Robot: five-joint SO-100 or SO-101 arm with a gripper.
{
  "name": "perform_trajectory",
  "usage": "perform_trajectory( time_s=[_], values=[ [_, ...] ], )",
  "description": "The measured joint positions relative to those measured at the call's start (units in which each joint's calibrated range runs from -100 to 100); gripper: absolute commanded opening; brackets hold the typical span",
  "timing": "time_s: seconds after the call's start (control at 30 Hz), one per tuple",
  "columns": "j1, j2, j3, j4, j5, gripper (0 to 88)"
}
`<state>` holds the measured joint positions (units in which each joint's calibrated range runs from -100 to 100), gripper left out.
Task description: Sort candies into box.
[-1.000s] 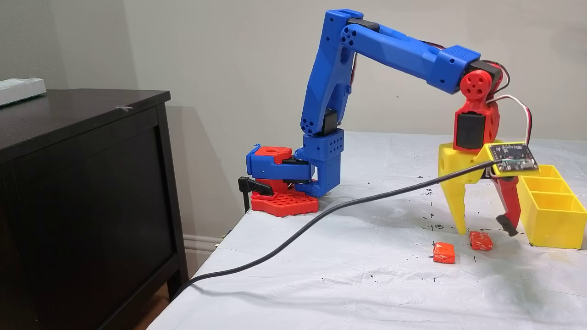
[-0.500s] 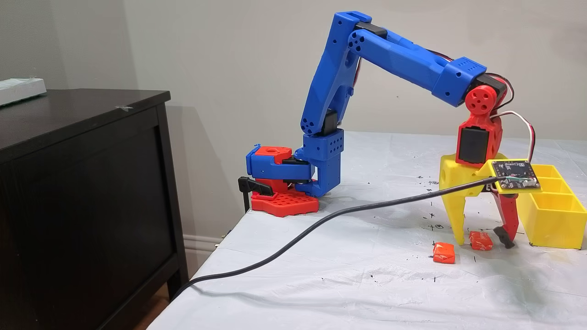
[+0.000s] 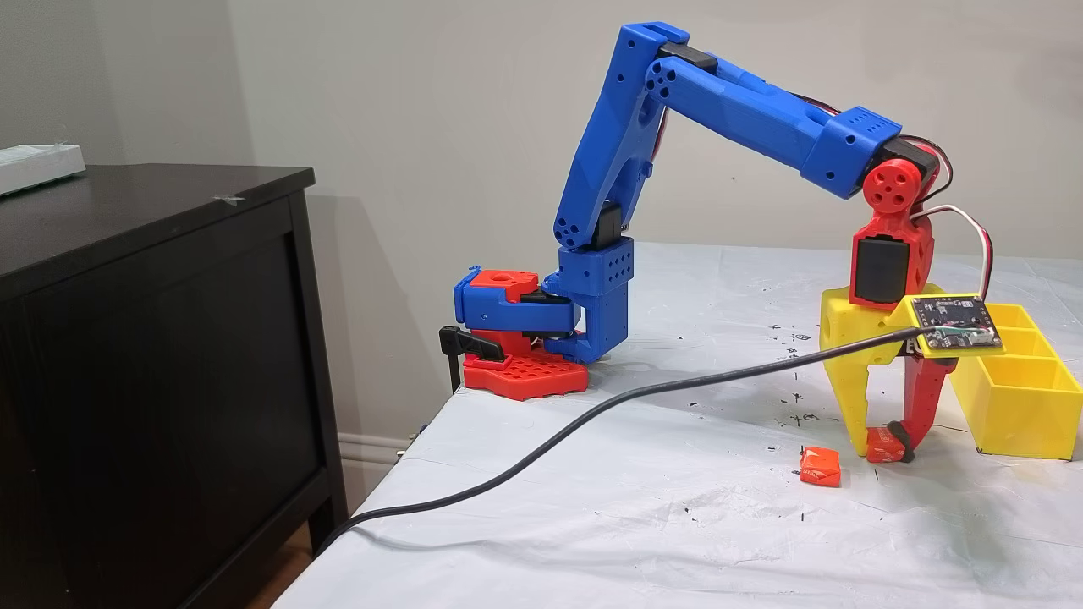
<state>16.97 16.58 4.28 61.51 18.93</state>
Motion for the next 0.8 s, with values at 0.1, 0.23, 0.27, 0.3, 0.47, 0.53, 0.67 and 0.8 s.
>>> perform_trajectory(
  time_s=[0.1,0.23,0.27,0.3,0.47,0.53,0.67,0.8],
  values=[
    [0.00,-2.79,3.59,-2.62,-0.63,0.2],
    [-0.55,-8.21,10.52,-7.70,-1.95,0.2],
    [-1.17,-10.07,12.75,-9.13,-2.34,0.2],
    [-2.50,-14.04,17.02,-12.06,-3.13,0.2],
    [-7.34,-29.27,28.66,-22.06,-5.67,0.2],
    [-8.82,-34.69,29.17,-23.10,-6.50,0.2],
    [-10.30,-38.75,28.91,-22.38,-7.62,0.2],
    [-11.16,-37.73,24.81,-20.63,-9.08,0.2]
  ],
)
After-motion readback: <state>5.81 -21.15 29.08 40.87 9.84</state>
